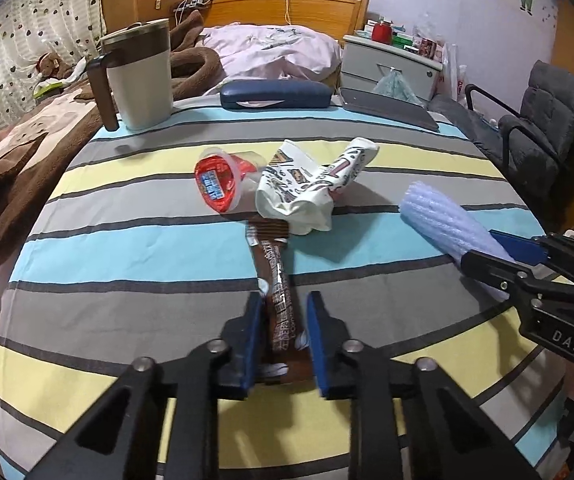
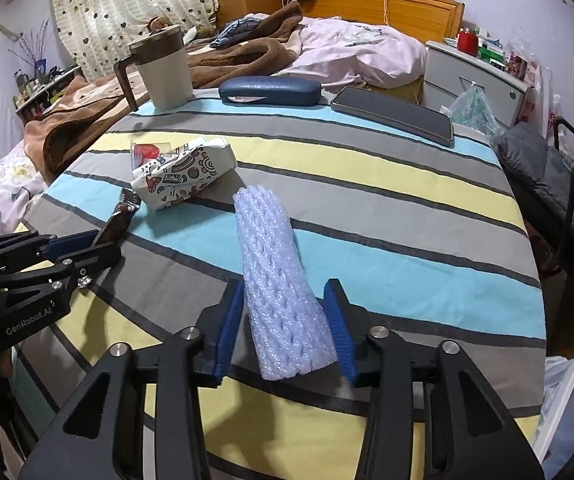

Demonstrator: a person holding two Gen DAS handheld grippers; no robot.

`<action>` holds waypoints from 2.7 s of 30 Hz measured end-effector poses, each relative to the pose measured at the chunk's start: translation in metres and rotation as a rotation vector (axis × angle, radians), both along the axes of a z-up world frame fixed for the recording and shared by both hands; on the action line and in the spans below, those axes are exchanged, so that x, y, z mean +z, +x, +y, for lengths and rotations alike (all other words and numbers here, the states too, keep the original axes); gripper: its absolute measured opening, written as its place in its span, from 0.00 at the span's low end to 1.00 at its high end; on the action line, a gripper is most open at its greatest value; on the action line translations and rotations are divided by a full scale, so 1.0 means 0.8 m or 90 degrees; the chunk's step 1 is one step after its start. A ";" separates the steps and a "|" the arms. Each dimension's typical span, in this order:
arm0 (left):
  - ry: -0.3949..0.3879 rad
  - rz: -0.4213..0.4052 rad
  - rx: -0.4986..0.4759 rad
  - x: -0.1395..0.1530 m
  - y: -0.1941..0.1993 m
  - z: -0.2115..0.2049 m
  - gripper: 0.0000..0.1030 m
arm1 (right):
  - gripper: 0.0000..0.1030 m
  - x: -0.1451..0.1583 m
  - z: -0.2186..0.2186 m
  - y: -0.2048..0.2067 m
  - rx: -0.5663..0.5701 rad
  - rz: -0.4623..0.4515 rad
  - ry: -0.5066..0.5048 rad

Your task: Collect trash

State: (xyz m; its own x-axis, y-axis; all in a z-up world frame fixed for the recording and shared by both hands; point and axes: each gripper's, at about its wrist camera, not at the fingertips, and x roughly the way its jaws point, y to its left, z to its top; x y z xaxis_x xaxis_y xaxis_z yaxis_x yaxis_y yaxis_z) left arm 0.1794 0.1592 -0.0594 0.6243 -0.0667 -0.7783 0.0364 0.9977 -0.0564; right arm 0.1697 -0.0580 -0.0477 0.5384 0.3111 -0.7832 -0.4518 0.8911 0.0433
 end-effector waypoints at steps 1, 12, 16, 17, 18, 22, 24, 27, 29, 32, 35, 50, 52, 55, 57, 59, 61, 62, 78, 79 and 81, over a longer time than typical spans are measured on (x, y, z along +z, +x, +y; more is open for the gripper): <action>-0.001 0.000 -0.002 0.000 0.000 -0.001 0.19 | 0.36 0.000 0.000 0.000 0.000 -0.001 -0.001; -0.015 -0.008 -0.003 0.008 -0.007 -0.005 0.19 | 0.27 0.002 -0.004 -0.003 -0.007 -0.003 0.012; -0.019 -0.013 -0.002 0.012 -0.011 -0.008 0.19 | 0.27 0.004 -0.010 -0.007 -0.015 -0.008 0.019; -0.020 -0.014 -0.003 0.013 -0.012 -0.009 0.19 | 0.27 0.004 -0.011 -0.009 -0.017 -0.009 0.020; -0.021 -0.016 -0.004 0.014 -0.014 -0.012 0.19 | 0.27 0.005 -0.013 -0.010 -0.019 -0.010 0.022; -0.024 -0.023 -0.011 0.020 -0.021 -0.020 0.19 | 0.26 0.010 -0.018 -0.017 -0.024 -0.019 0.031; -0.027 -0.026 -0.016 0.024 -0.024 -0.025 0.19 | 0.26 0.013 -0.021 -0.020 -0.029 -0.025 0.033; -0.028 -0.033 -0.023 0.030 -0.028 -0.035 0.19 | 0.26 0.016 -0.027 -0.023 -0.040 -0.029 0.037; -0.030 -0.039 -0.029 0.036 -0.031 -0.042 0.19 | 0.26 0.018 -0.032 -0.026 -0.047 -0.033 0.043; -0.028 -0.049 -0.041 0.044 -0.036 -0.056 0.19 | 0.26 0.023 -0.043 -0.031 -0.060 -0.041 0.050; -0.028 -0.061 -0.054 0.051 -0.040 -0.071 0.19 | 0.27 0.029 -0.054 -0.037 -0.075 -0.052 0.059; -0.042 -0.098 -0.140 0.083 -0.055 -0.163 0.19 | 0.27 0.055 -0.125 -0.071 -0.168 -0.104 0.081; -0.042 -0.102 -0.152 0.087 -0.056 -0.179 0.19 | 0.27 0.057 -0.136 -0.074 -0.182 -0.108 0.083; -0.046 -0.107 -0.172 0.092 -0.058 -0.200 0.19 | 0.27 0.059 -0.152 -0.080 -0.202 -0.115 0.084; -0.047 -0.109 -0.185 0.095 -0.059 -0.214 0.19 | 0.27 0.060 -0.165 -0.083 -0.219 -0.118 0.083; -0.050 -0.109 -0.199 0.096 -0.060 -0.228 0.19 | 0.27 0.061 -0.177 -0.086 -0.233 -0.120 0.084; -0.053 -0.108 -0.215 0.097 -0.060 -0.244 0.19 | 0.27 0.062 -0.189 -0.091 -0.251 -0.125 0.079; -0.053 -0.107 -0.220 0.097 -0.061 -0.253 0.19 | 0.27 0.063 -0.195 -0.094 -0.257 -0.126 0.077; -0.059 -0.085 -0.334 0.093 -0.066 -0.376 0.19 | 0.27 0.058 -0.293 -0.123 -0.379 -0.126 0.059; -0.059 -0.083 -0.341 0.092 -0.066 -0.382 0.19 | 0.27 0.056 -0.297 -0.125 -0.383 -0.123 0.059; -0.061 -0.078 -0.349 0.090 -0.066 -0.393 0.19 | 0.27 0.053 -0.307 -0.128 -0.394 -0.116 0.053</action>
State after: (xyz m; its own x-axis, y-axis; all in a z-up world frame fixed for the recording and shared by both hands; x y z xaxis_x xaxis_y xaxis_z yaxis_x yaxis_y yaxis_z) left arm 0.1268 -0.1551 0.0127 0.5636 -0.4737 -0.6768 0.5599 0.8214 -0.1087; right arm 0.0672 -0.3035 -0.0056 0.7594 -0.0437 -0.6492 0.1380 0.9859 0.0951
